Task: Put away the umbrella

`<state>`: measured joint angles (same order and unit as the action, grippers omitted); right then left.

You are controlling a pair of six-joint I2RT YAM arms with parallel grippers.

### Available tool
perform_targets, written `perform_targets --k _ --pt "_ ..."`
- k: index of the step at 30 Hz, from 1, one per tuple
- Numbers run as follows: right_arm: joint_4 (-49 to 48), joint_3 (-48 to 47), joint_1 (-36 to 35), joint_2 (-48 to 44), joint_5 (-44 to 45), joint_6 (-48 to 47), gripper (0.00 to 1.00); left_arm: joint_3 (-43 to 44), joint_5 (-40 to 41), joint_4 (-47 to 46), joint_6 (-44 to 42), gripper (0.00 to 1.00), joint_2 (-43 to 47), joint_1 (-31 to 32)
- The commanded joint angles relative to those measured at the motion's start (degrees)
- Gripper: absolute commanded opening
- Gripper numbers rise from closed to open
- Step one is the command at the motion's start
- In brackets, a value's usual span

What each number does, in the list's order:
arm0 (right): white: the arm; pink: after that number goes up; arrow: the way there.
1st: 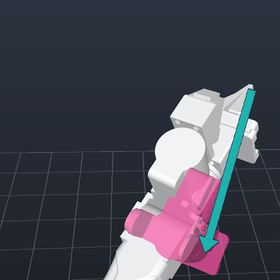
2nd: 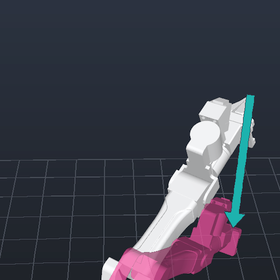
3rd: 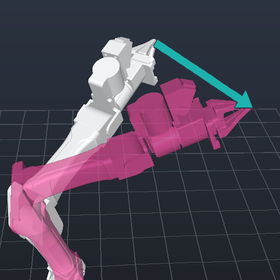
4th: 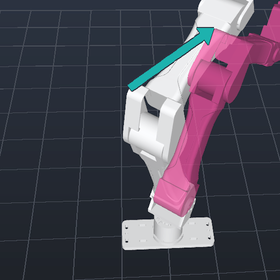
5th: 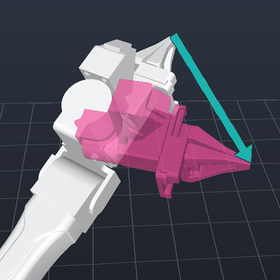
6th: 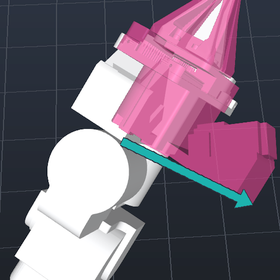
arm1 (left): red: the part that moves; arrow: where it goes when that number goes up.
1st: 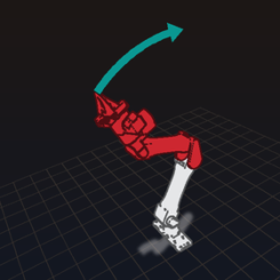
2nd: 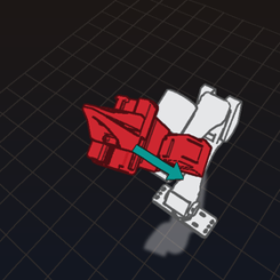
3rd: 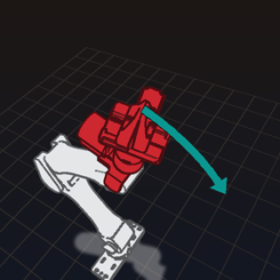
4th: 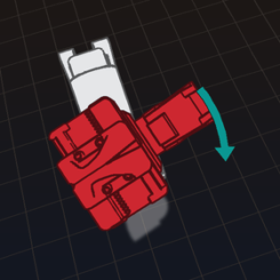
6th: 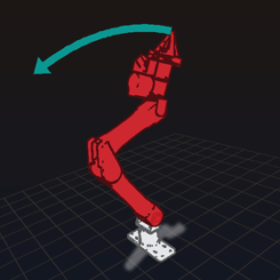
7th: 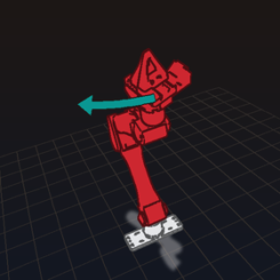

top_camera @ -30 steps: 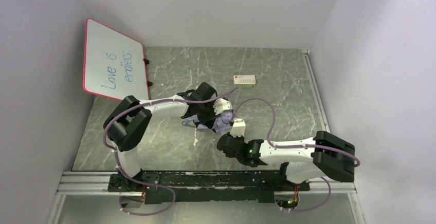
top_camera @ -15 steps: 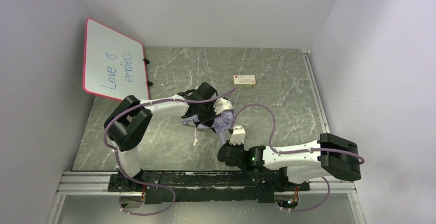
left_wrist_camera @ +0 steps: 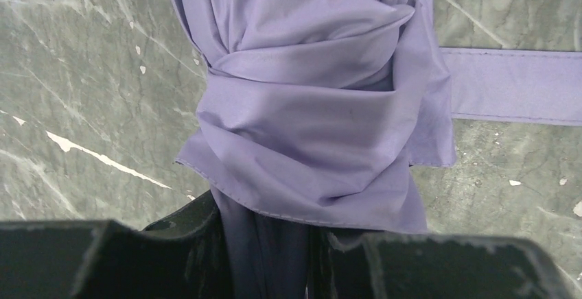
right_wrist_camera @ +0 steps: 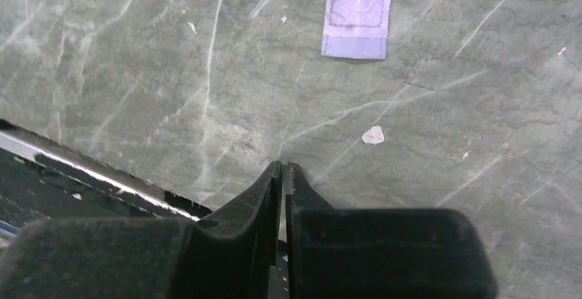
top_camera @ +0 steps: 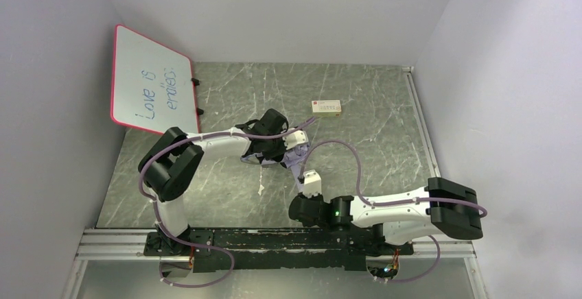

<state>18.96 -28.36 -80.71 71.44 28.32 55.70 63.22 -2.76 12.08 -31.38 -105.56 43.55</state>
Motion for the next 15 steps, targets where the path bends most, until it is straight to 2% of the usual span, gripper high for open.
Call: perform_targets --k 1,5,8,12,15 --pt "2.6 0.0 -0.1 -3.2 0.2 -4.5 0.19 -3.0 6.6 3.3 -3.0 0.05 -2.8 -0.4" --pt "4.3 -0.8 -0.1 -12.2 6.8 -8.9 0.44 -3.0 7.0 3.0 -3.0 0.05 -3.1 -0.4" --pt "5.1 -1.5 -0.1 -20.5 12.9 -12.5 0.57 -3.1 7.2 2.7 -2.9 0.05 -3.2 -0.4" --pt "5.0 -2.5 0.1 -30.6 24.5 -16.7 0.60 -3.0 7.1 2.5 -2.9 0.05 -3.3 -0.3" --pt "1.4 -3.6 3.1 -33.1 31.5 -25.7 0.61 -3.0 7.0 2.4 -2.8 0.05 -3.4 -0.2"
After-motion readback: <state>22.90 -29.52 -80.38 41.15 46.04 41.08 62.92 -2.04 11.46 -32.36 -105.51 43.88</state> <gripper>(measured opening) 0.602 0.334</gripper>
